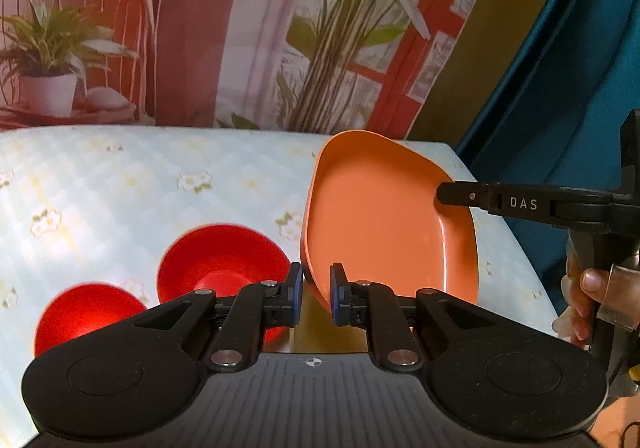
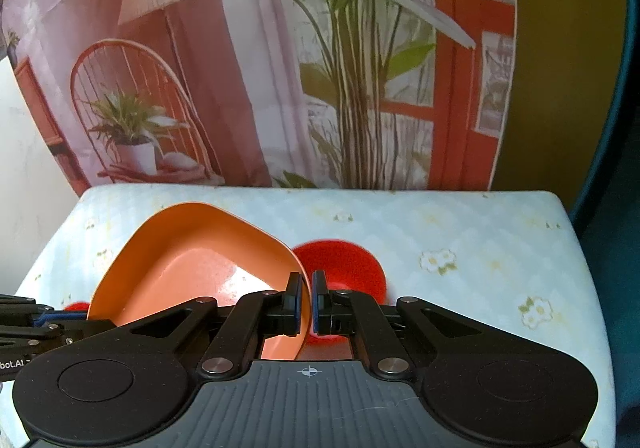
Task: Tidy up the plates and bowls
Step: 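Lift the orange plate with both grippers and lower it onto the green plates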
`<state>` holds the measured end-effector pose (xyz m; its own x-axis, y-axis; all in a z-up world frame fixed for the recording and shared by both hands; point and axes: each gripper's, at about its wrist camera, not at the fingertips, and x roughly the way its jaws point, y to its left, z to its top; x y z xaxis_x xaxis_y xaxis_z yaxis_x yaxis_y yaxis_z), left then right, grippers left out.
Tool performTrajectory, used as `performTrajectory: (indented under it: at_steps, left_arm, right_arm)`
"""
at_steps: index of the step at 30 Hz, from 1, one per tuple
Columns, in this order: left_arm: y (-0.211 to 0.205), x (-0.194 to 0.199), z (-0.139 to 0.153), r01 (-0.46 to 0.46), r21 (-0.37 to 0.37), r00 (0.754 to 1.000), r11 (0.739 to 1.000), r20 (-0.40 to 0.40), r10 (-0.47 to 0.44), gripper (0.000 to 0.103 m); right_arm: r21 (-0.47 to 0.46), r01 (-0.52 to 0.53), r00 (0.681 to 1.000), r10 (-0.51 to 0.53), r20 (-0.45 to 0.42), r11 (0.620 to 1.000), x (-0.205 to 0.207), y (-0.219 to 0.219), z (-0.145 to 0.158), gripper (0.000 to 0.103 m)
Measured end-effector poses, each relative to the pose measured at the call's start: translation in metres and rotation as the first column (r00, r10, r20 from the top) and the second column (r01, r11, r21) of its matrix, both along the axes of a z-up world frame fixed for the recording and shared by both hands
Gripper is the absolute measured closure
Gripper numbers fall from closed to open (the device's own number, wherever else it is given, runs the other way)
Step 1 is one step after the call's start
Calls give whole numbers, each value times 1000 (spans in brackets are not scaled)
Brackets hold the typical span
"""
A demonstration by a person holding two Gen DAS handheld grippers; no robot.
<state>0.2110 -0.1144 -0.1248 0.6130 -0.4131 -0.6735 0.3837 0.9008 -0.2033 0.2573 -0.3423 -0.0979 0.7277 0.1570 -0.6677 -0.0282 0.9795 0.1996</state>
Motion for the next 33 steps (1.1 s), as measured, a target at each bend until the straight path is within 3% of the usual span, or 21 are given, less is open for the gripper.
performTrajectory:
  at_steps: [33]
  left_arm:
    - [-2, -16, -38, 33, 26, 993, 999, -110, -30, 86]
  right_arm:
    - [-12, -33, 996, 31, -86, 999, -15, 3, -38, 97]
